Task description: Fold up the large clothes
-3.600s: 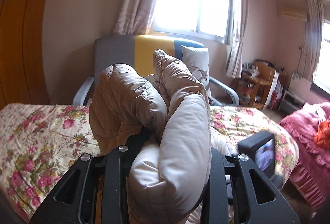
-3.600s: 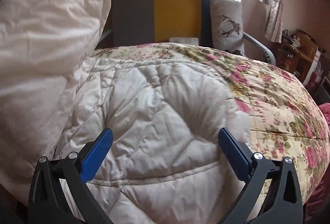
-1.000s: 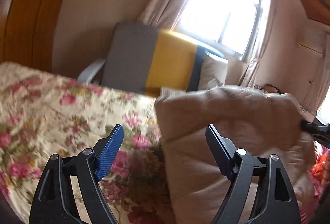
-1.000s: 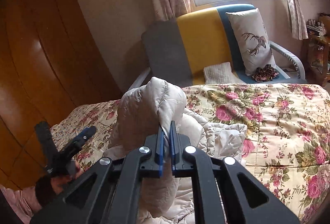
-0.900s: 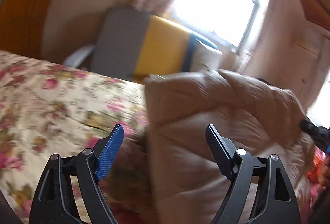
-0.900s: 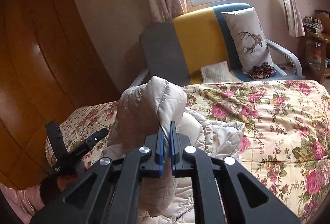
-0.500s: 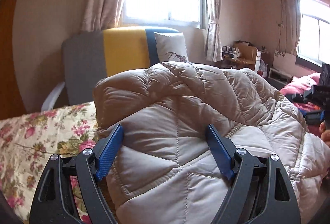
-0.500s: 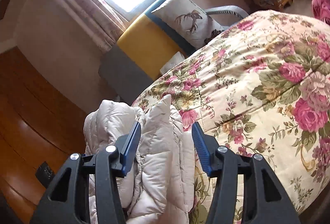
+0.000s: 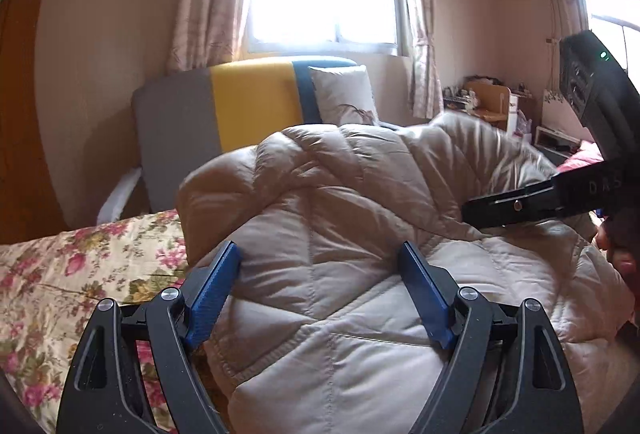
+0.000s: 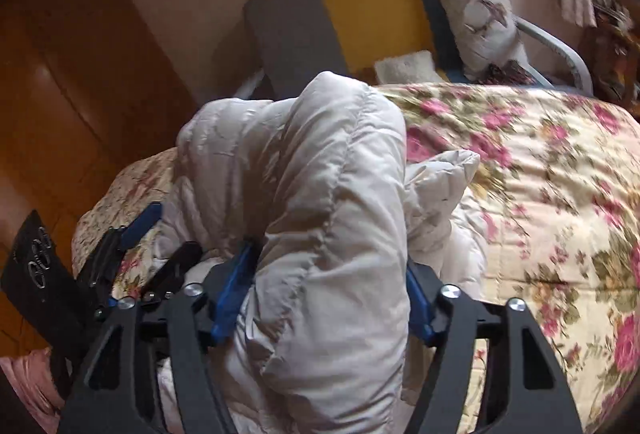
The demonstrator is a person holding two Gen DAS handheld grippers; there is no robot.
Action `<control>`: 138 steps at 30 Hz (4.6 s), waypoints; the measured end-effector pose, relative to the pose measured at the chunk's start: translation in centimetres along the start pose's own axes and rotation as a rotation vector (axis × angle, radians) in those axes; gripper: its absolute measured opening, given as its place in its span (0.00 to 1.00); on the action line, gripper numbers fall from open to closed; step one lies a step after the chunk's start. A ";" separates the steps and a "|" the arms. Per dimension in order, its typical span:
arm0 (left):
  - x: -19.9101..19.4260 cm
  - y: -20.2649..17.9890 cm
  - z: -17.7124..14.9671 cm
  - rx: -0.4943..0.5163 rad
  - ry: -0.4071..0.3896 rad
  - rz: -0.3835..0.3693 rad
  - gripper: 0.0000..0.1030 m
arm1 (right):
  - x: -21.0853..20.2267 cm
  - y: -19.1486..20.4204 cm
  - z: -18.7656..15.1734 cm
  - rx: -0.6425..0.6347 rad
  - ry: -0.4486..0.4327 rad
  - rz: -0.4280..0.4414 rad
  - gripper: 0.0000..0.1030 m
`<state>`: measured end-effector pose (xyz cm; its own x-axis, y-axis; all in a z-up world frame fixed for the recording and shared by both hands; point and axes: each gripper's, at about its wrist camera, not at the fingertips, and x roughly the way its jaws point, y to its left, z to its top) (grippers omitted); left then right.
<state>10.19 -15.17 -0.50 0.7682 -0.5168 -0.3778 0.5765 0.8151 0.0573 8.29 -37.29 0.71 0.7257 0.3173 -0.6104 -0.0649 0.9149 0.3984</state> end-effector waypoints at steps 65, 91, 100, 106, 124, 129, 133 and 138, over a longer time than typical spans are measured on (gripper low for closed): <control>15.8 -6.5 5.4 0.132 0.391 0.208 0.97 | 2.0 -10.7 -3.0 0.387 -0.154 -0.606 0.92; 2.3 -7.0 -1.3 0.085 0.251 0.032 0.97 | -2.6 -8.4 -4.0 0.338 -0.193 -0.533 0.98; 1.3 -5.7 -1.1 0.015 0.259 -0.023 0.97 | -3.7 -6.9 -8.1 0.190 -0.088 -0.642 0.98; -0.2 -1.4 -1.9 -0.165 0.256 -0.053 0.97 | -5.0 -9.8 -10.8 0.388 -0.090 -0.432 0.98; 2.9 2.3 -4.4 -0.457 0.512 -0.429 0.97 | -3.3 -10.2 -10.7 0.524 0.156 0.016 0.98; 3.2 3.1 -4.7 -0.460 0.537 -0.455 0.97 | -2.0 -10.7 -10.7 0.545 0.182 0.081 0.98; 3.9 4.1 -5.1 -0.497 0.582 -0.505 0.97 | -0.6 -10.8 -10.3 0.551 0.197 0.137 0.98; 4.6 4.4 -5.8 -0.542 0.636 -0.561 0.97 | 0.7 -11.1 -9.5 0.549 0.224 0.186 0.98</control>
<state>14.64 -12.41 -7.28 0.0417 -0.7558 -0.6535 0.4835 0.5877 -0.6488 2.99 -44.88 -10.61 0.5713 0.5583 -0.6015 0.2282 0.5960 0.7699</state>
